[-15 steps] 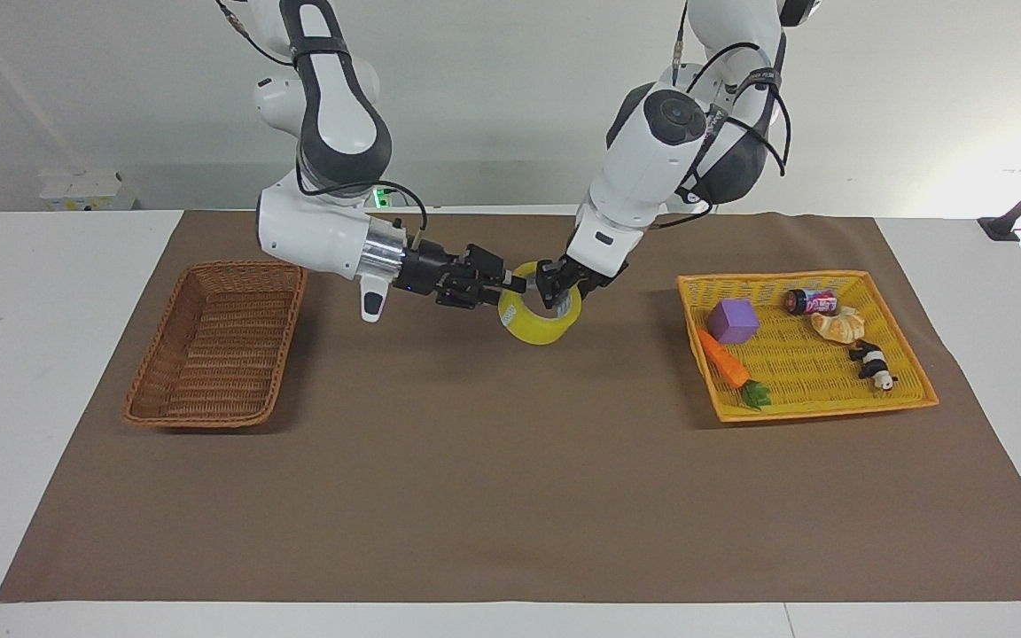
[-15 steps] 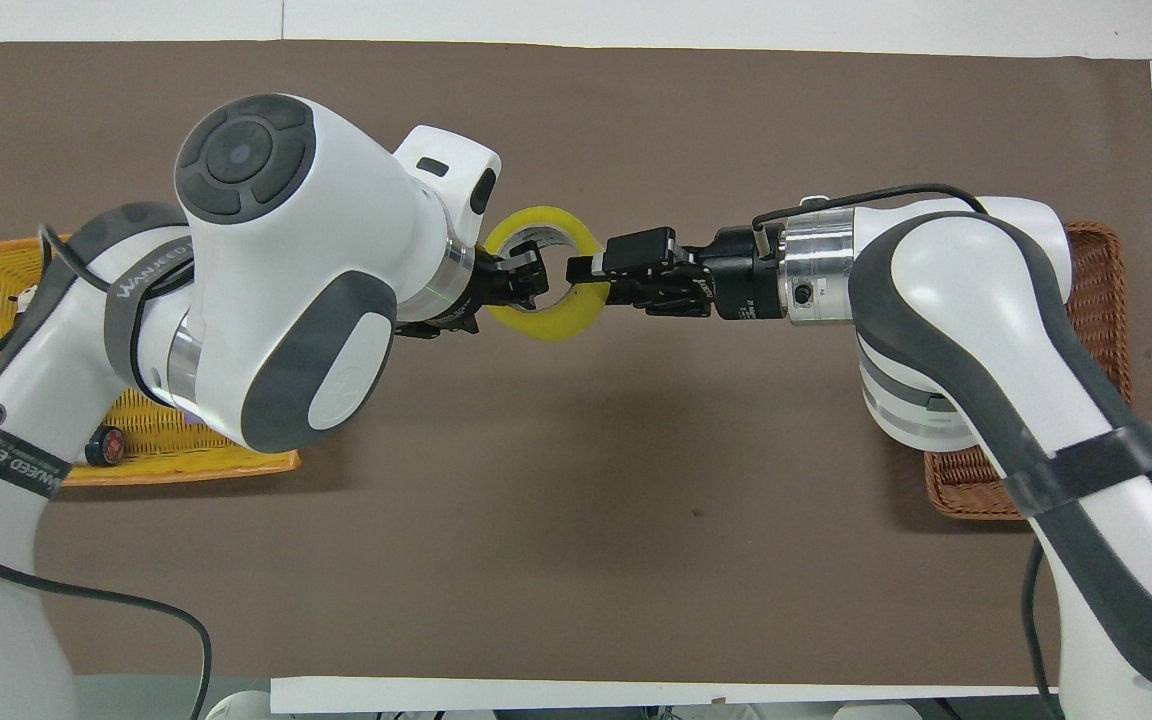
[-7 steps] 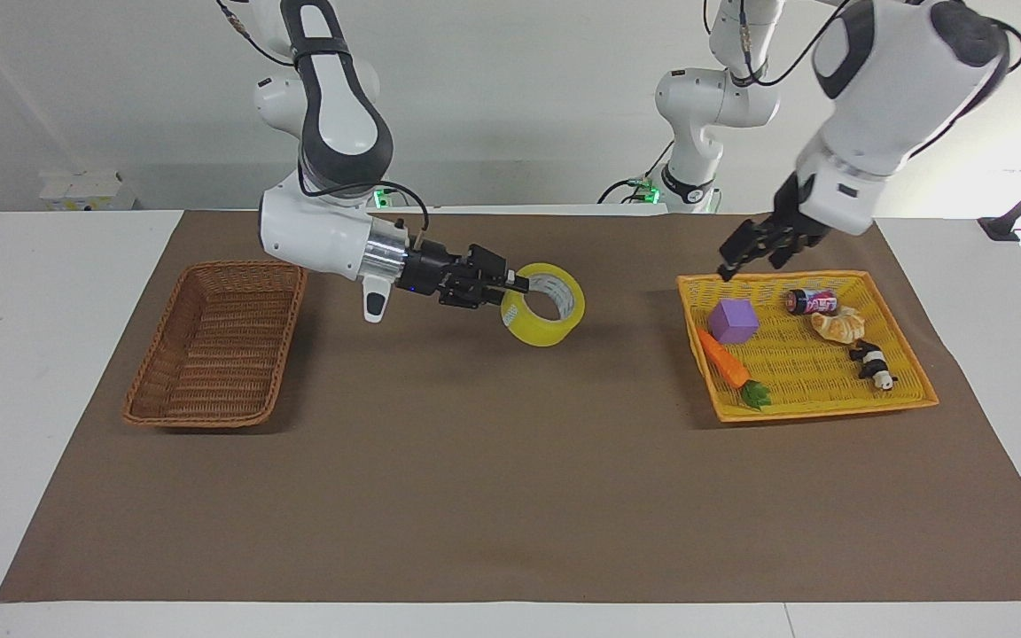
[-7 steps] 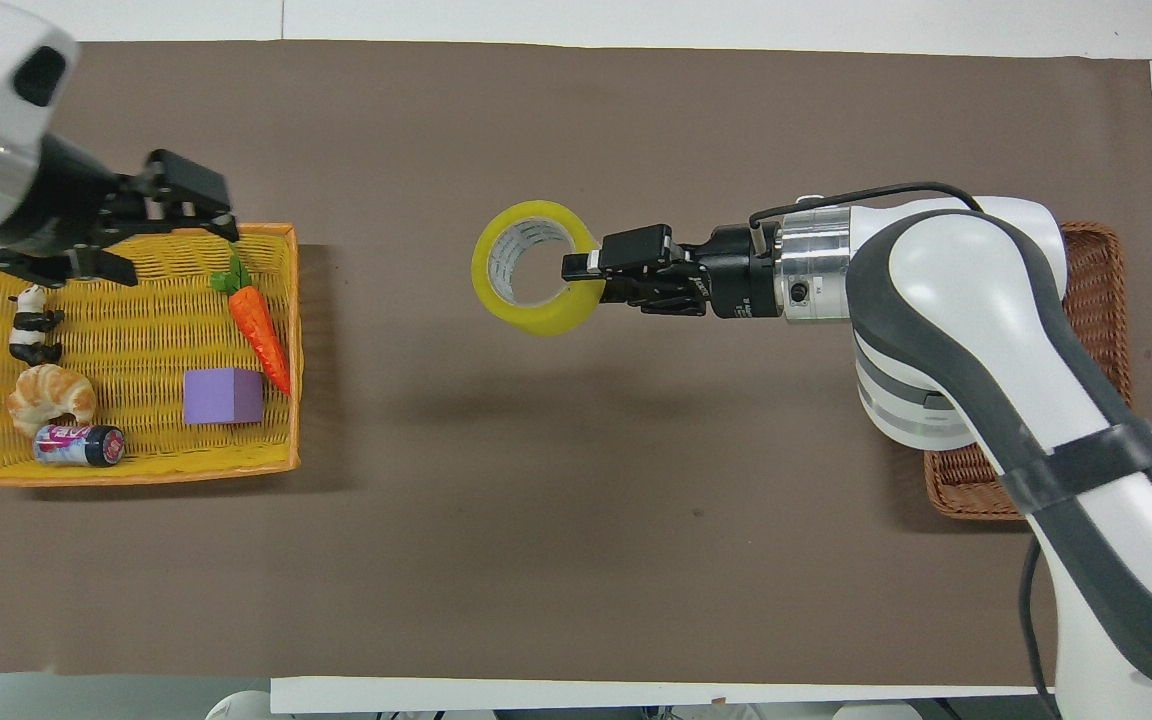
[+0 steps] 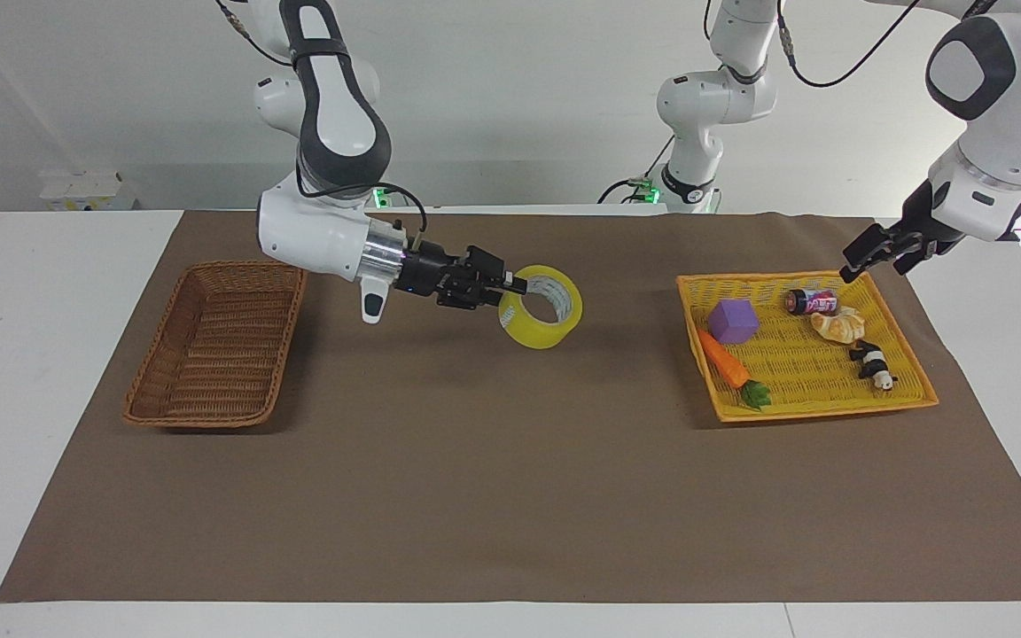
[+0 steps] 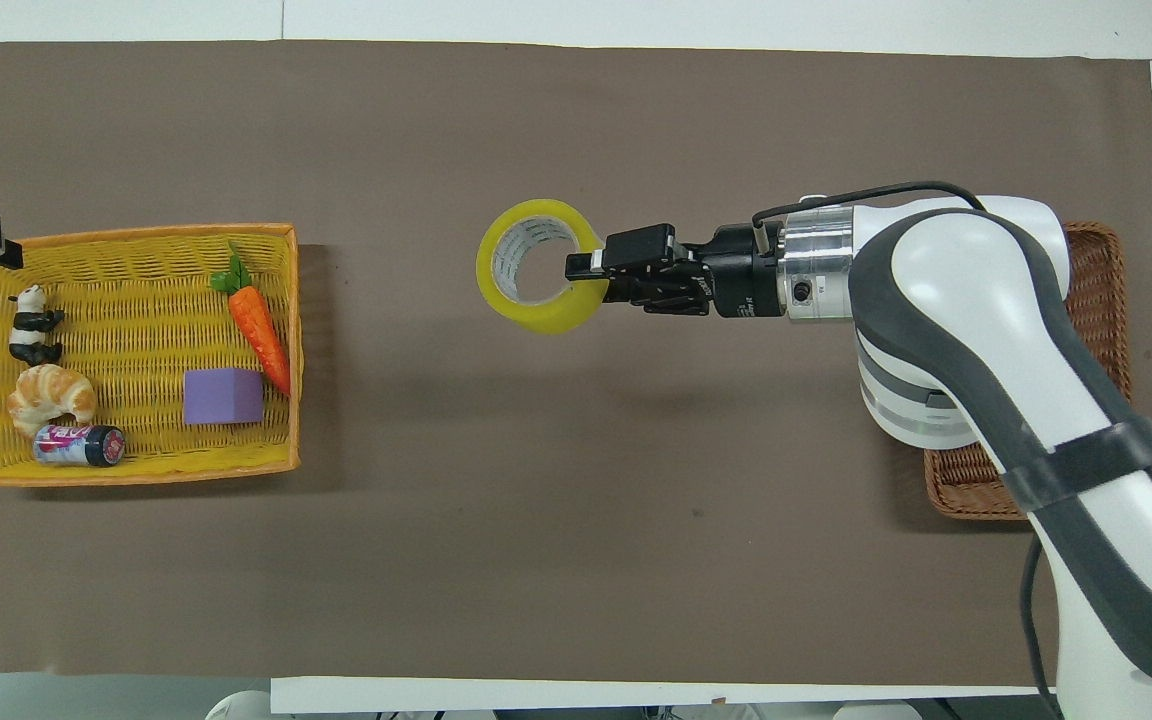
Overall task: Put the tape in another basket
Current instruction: 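Carry the tape with the right gripper over the brown basket, then lower the tape into the brown basket and open the right gripper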
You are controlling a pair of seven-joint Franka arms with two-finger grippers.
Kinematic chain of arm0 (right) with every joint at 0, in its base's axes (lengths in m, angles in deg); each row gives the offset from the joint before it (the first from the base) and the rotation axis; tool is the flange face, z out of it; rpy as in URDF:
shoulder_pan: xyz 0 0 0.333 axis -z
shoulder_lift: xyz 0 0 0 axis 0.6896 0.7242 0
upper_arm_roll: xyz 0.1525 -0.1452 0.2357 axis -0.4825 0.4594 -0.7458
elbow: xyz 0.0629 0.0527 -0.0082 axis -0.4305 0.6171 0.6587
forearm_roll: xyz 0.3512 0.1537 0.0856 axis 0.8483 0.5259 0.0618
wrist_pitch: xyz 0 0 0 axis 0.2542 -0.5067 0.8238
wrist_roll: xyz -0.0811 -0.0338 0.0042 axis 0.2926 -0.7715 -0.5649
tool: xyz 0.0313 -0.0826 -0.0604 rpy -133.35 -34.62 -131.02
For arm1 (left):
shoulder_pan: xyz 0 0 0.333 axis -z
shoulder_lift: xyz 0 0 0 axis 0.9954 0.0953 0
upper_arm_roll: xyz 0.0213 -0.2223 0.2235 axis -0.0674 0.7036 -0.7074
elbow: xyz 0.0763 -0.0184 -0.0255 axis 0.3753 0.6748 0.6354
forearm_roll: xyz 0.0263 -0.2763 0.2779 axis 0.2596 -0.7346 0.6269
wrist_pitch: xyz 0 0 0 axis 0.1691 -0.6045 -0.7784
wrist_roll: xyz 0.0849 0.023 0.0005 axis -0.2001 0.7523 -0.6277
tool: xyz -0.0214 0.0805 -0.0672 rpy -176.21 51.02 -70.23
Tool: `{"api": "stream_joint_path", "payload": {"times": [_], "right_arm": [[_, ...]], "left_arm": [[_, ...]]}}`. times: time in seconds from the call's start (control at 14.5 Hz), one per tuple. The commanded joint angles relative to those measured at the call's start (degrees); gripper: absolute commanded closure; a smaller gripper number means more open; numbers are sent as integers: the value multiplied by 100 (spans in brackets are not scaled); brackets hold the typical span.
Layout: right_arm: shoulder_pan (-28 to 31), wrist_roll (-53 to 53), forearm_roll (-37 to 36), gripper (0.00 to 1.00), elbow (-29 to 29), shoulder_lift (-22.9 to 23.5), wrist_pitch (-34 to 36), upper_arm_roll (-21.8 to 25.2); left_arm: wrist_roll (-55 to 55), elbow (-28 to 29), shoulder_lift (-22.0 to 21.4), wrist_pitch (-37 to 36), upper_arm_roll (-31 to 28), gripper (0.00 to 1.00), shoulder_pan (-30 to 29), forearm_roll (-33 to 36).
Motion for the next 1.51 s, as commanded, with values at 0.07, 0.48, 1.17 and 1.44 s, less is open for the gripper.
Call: {"api": "stream_joint_path", "payload": {"times": [0.07, 0.48, 1.17, 1.44], "right_arm": [[597, -210, -789, 100, -47, -55, 570, -25], [2512, -1036, -2292, 100, -389, 15, 2064, -16], [5117, -3787, -4236, 100, -1155, 1149, 3597, -7], [5108, -3841, -4413, 100, -823, 1097, 3202, -7]], "left_arm": [[113, 253, -233, 195, 95, 0, -250, 117], [104, 200, -215, 230, 104, 0, -224, 117], [148, -371, 5, -323, 218, 0, 39, 398], [113, -337, -21, -403, 262, 0, 127, 434]]}}
